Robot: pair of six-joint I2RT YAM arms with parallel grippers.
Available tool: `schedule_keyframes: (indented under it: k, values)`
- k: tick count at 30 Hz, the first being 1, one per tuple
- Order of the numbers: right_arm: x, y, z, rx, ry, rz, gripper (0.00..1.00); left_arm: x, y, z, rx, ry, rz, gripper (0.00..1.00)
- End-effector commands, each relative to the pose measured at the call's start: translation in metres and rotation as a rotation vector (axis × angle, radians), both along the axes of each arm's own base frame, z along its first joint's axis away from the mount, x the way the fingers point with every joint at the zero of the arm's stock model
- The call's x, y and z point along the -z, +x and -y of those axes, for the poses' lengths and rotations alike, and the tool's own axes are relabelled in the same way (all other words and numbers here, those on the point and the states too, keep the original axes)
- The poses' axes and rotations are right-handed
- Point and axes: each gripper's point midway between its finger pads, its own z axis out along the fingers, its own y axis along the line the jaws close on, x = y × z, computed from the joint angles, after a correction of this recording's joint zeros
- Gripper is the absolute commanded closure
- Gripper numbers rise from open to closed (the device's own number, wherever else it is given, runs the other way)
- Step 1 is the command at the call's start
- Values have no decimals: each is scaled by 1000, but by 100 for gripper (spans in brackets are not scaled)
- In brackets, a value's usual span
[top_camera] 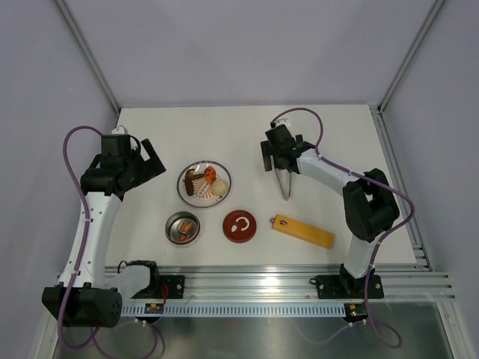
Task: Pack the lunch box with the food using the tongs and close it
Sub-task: Place the clamp at the center of the board, then pick up the box lid from the center of the board.
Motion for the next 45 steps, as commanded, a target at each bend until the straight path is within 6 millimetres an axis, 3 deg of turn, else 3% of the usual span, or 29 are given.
schedule_keyframes:
  k: [1, 5, 8, 16, 20, 26, 31, 34, 36, 38, 40, 42, 43, 45]
  values:
    - [-66, 10, -3, 26, 63, 111, 2, -14, 4, 0, 1, -7, 56, 1]
    - [-98, -14, -13, -14, 157, 95, 1, -16, 3, -1, 2, -2, 59, 1]
    - [-101, -43, -28, -70, 185, 52, 1, -14, 2, -2, -1, 3, 57, 1]
    - [-61, -144, -97, -278, 111, -121, 2, 5, -2, -3, -13, 5, 12, 1]
    - [-36, -172, -117, -314, 155, -213, 6, 7, -3, -3, -14, 6, 10, 1]
    - [-15, -182, -125, -306, 177, -295, 18, -4, -7, 5, 65, 47, 34, 1]
    - [3, -186, -121, -292, 135, -346, 23, -3, -13, 9, 118, 73, 17, 1]
    - [1, -186, -121, -284, 143, -341, 31, -3, -15, 18, 178, 107, 0, 1]
    - [-5, -184, -117, -272, 140, -318, 38, -2, -18, 35, 260, 130, -10, 1]
    - [-10, -176, -106, -248, 100, -276, 38, 1, -24, 60, 376, 134, -20, 1]
    - [-14, -163, -81, -185, 72, -261, 37, 7, -32, 89, 517, 134, -30, 1]
    - [-25, -153, -61, -133, 99, -238, 35, 11, -38, 105, 609, 150, -46, 1]
    - [-22, -144, -38, -73, 103, -246, 33, 15, -46, 120, 683, 165, -60, 1]
    - [-38, -136, -13, -13, 144, -214, 29, 28, -53, 134, 763, 209, -117, 1]
